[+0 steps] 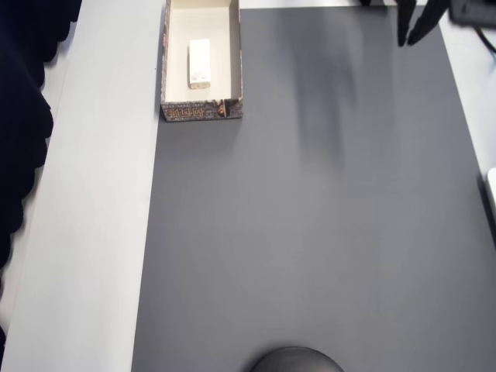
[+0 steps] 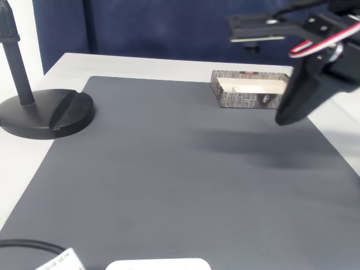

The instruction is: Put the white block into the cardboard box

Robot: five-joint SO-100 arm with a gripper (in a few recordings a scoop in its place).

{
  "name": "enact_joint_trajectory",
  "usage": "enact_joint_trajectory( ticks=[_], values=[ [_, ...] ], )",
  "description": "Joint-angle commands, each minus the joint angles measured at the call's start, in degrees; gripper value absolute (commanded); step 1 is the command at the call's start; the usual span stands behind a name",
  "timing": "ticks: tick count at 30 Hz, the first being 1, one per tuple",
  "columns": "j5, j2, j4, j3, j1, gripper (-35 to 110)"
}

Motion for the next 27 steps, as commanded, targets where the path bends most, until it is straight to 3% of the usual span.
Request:
enact_joint_trajectory(
  ticks=[1,11,27],
  values=[
    [-1.41,13.45,-1.14,9.05,-0.79,-2],
    [-1.41,35.95,-4.92,27.42,-4.92,-2],
    [-3.25,51.68,-9.84,42.89,-9.84,-2]
  ],
)
